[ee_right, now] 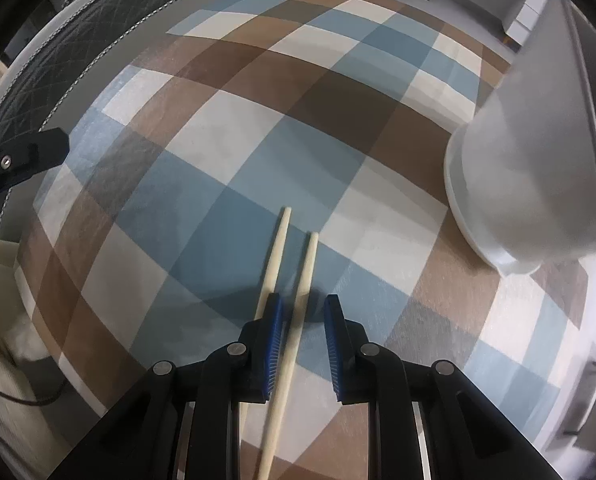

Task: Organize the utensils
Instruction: 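Move both open tools down toward the last two chopsticks on the rug, then grasp a chopstick with the right tool while the left tool grasps the other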

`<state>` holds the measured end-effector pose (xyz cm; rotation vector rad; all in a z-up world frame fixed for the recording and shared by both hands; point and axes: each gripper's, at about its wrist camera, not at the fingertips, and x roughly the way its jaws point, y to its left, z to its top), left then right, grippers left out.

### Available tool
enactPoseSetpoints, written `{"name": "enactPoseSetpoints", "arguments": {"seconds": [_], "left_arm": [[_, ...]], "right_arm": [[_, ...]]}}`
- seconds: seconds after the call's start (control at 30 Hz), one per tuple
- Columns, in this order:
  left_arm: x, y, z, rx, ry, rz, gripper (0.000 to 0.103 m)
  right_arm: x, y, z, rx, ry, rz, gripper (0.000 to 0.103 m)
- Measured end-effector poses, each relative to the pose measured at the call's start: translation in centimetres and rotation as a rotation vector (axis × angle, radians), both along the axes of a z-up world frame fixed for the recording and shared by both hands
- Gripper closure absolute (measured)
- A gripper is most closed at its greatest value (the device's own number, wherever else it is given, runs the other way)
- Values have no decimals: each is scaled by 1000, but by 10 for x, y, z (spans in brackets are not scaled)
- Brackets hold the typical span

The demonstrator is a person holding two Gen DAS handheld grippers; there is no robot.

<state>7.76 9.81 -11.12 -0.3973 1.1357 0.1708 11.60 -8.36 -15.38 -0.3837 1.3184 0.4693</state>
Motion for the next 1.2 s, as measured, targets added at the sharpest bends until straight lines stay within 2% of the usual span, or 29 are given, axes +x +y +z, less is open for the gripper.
{"name": "enactPoseSetpoints", "arguments": {"seconds": [0.17,0.23,0.27,0.43,0.53,0.8,1.03,1.2], "left_arm": [[1,5,-1,-26,12,-2,13],[1,6,-1,-22,17,-9,13],[1,7,-1,-14,18,-9,13],[0,12,-3,-22,33,7,13],[0,8,-3,-28,33,-2,13],[5,-26,-6,-35,45,-123,13],[11,-63,-20,-44,118,-212,13],[14,-92,-27,-7,148,-286,13]], "right_arm": [[8,11,0,-1,3,0,85],[13,15,1,9,-5,-5,97],[14,16,1,10,-10,-8,99],[19,18,3,53,-39,-41,99],[17,8,22,128,-93,-77,99],[-6,-48,82,344,-279,-212,99],[-25,-106,106,513,-354,-365,99],[-44,-132,114,586,-408,-405,99]]}}
